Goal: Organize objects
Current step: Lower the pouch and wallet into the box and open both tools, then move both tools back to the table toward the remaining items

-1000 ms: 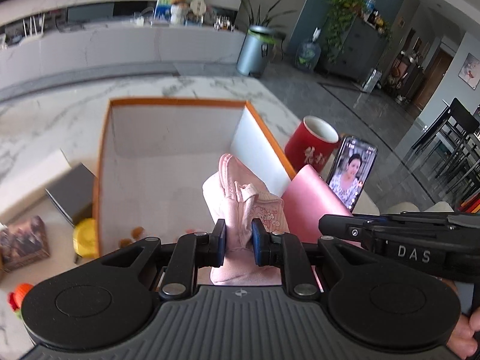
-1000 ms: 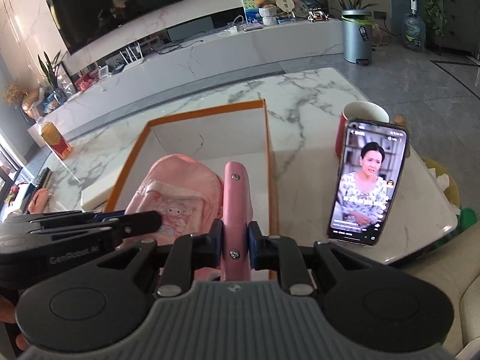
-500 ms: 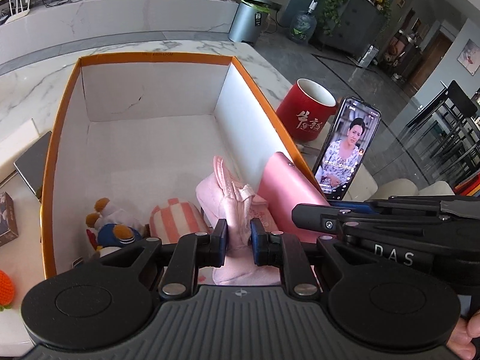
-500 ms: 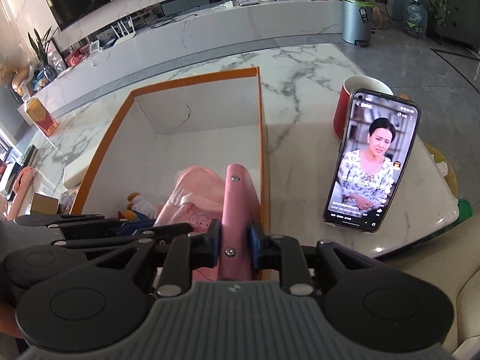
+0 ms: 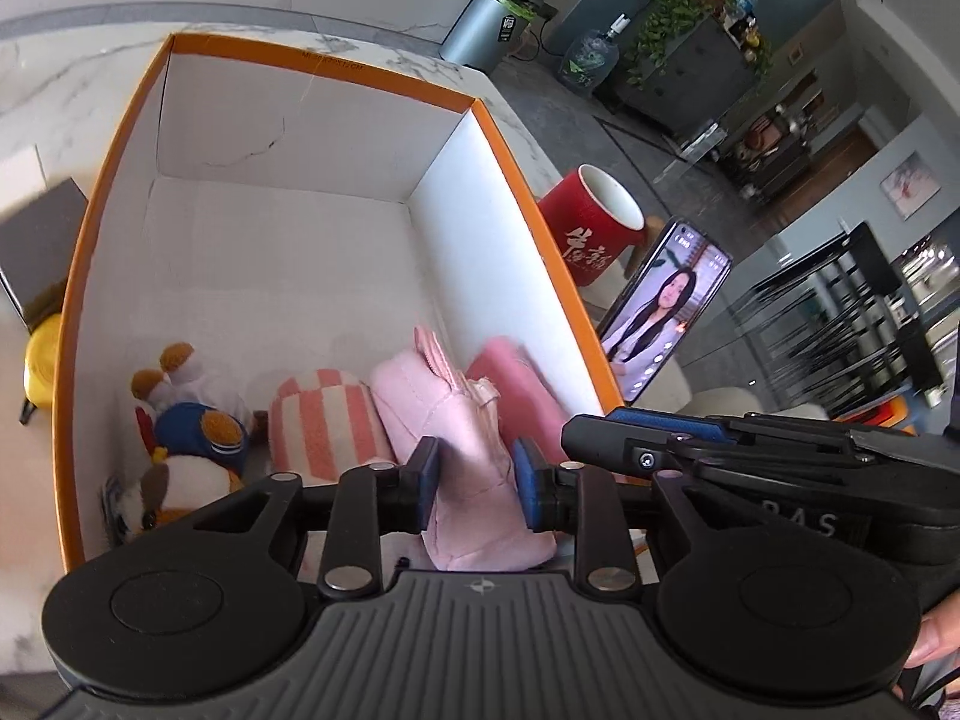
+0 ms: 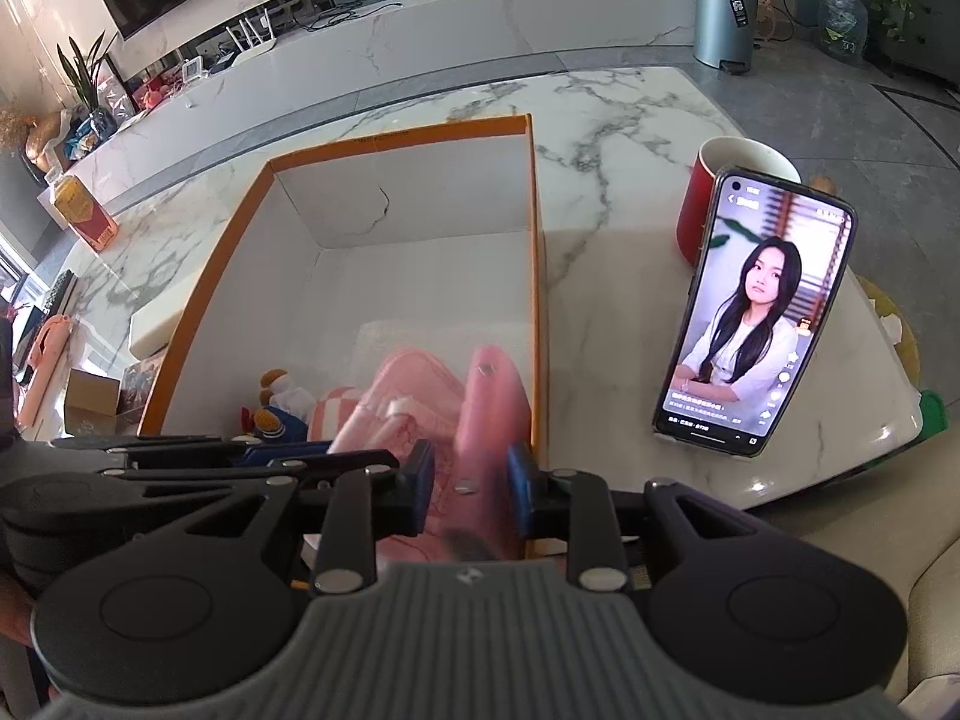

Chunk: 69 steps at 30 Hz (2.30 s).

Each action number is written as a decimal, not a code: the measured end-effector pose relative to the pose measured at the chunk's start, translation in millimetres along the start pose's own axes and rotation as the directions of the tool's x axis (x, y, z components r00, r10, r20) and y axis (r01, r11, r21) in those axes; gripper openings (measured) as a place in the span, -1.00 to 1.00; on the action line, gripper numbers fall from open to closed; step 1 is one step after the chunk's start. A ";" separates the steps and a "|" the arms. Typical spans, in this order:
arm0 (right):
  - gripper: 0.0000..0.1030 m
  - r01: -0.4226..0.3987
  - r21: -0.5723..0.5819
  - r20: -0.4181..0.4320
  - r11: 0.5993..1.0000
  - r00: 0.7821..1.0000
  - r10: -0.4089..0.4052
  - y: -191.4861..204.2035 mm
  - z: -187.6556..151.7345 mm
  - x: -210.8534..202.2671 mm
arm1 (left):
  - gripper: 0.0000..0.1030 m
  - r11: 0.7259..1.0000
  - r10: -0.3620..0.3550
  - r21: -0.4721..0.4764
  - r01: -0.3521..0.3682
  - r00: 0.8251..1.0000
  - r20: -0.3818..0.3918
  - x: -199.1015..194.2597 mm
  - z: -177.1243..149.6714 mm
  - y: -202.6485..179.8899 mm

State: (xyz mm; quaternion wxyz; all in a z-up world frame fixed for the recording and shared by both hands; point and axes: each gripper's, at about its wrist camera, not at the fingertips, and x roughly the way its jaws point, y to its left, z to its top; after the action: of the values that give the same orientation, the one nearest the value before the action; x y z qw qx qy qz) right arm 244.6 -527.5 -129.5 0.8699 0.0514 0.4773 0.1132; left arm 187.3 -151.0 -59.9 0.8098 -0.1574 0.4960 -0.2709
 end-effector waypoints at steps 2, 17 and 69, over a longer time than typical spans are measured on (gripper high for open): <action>-0.41 0.000 -0.008 -0.002 1.000 1.000 0.000 0.5 1.1 -2.4 | -0.36 1.000 -0.001 0.003 0.001 1.000 -0.005 -0.9 0.2 -1.2; -0.61 0.055 -0.024 0.066 0.998 0.996 -0.053 -8.8 4.3 -19.1 | -0.43 0.998 0.039 0.044 -0.037 0.998 -0.041 9.2 9.2 -26.6; -0.23 -0.159 -0.544 0.013 0.824 0.980 0.198 196.8 12.9 24.3 | 0.57 0.865 0.499 -0.215 -0.454 0.823 0.272 -200.6 -24.2 138.8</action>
State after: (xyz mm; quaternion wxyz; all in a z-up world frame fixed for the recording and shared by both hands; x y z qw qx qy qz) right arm 239.0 -330.5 -103.7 0.8505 -0.1474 0.3890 0.3219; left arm 132.5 80.2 0.3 0.9076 -0.1262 0.4003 0.0051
